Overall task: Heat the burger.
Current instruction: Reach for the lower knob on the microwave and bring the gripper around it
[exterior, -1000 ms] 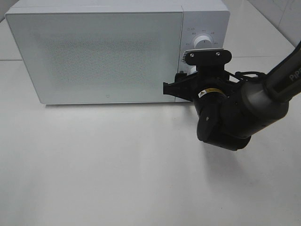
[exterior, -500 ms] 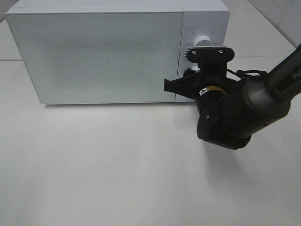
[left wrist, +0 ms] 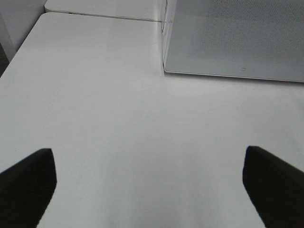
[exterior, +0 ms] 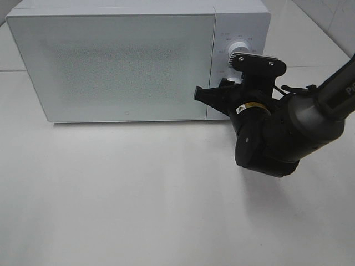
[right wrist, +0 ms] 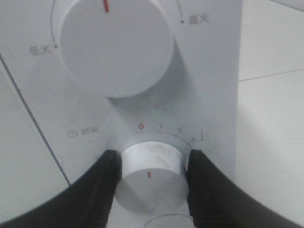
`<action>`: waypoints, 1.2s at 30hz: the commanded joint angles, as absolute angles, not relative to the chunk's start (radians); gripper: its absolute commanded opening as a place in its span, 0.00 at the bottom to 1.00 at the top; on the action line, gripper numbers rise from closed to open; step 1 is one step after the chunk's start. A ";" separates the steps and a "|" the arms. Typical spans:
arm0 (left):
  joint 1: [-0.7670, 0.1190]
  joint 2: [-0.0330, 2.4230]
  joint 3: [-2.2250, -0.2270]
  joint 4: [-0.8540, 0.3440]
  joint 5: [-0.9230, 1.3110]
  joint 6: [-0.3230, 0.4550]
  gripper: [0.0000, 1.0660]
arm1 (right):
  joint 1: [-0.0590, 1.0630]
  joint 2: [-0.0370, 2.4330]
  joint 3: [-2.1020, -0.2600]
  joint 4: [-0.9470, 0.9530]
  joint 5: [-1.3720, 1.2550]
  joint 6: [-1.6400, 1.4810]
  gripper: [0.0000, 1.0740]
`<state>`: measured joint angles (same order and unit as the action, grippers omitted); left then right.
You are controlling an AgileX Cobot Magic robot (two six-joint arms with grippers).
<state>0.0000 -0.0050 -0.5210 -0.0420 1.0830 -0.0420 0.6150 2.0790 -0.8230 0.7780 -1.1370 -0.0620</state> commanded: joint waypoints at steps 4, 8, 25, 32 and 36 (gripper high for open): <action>0.001 -0.021 -0.520 -0.050 1.069 -0.041 0.94 | 0.606 2.060 -0.847 0.629 -1.201 0.258 0.00; 0.001 -0.021 -0.520 -0.050 1.069 -0.041 0.94 | 0.606 2.060 -0.847 0.564 -1.202 0.506 0.00; 0.001 -0.021 -0.520 -0.050 1.069 -0.041 0.94 | 0.606 2.060 -0.847 0.485 -1.202 1.156 0.00; 0.001 -0.021 -0.520 -0.050 1.069 -0.041 0.94 | 0.606 2.060 -0.847 0.467 -1.202 1.397 0.00; 0.001 -0.021 -0.520 -0.050 1.069 -0.041 0.94 | 0.606 2.060 -0.847 0.463 -1.202 1.443 0.00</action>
